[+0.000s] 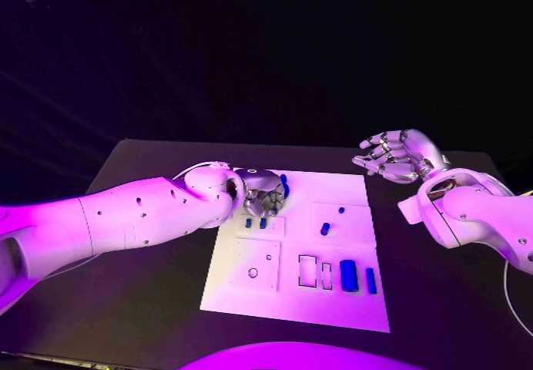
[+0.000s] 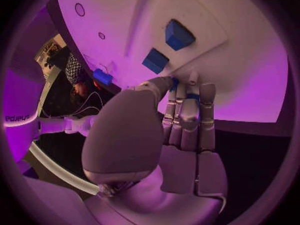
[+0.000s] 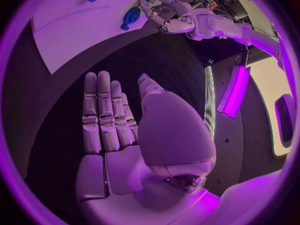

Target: Assemble the parts on the task board

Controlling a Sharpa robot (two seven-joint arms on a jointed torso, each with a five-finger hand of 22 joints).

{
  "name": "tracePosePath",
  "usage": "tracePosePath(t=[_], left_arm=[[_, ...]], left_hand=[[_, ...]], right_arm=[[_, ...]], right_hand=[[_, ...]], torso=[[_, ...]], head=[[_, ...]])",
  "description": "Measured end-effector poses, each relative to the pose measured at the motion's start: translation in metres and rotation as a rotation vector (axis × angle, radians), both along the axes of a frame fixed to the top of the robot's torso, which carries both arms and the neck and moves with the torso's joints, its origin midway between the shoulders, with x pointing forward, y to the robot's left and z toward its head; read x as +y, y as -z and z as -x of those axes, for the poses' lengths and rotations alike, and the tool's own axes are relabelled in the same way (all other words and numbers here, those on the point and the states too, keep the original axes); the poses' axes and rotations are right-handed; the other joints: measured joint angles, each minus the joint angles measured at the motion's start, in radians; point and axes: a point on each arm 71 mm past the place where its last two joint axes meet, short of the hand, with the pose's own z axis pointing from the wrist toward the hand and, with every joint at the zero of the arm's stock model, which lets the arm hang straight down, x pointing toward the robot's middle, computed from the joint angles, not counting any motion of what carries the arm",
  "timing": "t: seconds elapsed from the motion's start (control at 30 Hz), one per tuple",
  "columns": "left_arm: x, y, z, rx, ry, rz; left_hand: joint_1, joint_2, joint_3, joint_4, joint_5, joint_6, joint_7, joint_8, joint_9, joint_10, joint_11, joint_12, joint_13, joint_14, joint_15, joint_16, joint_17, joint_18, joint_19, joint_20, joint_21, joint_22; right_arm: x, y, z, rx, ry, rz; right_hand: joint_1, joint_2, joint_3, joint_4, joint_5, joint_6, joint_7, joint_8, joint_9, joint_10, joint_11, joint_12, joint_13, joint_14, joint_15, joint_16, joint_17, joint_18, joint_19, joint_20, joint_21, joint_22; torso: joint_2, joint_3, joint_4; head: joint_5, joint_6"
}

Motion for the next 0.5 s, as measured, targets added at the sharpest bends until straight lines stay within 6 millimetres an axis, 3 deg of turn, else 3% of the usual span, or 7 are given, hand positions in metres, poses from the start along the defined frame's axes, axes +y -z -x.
tracePosePath(t=[0.5], left_arm=[[0.0084, -0.0087, 0.0029, -0.010, -0.014, 0.050]], left_hand=[[-0.005, -0.005, 0.017, -0.023, 0.000, 0.016, 0.006, -0.018, -0.007, 0.030, 0.002, -0.046, -0.015, 0.022, 0.001, 0.017, 0.021, 0.000, 0.024, 0.000, 0.039, 0.050]], right_arm=[[0.0002, 0.0008, 0.0000, 0.004, -0.002, -0.005]], right_hand=[[0.000, 0.000, 0.000, 0.000, 0.000, -0.003, 0.002, 0.000, -0.002, 0.000, 0.000, -0.004, -0.015, -0.004, 0.004, -0.015, -0.008, 0.000, -0.004, 0.004, -0.009, -0.016]], torso=[[0.000, -0.0012, 0.0004]], head=[[0.000, 0.006]])
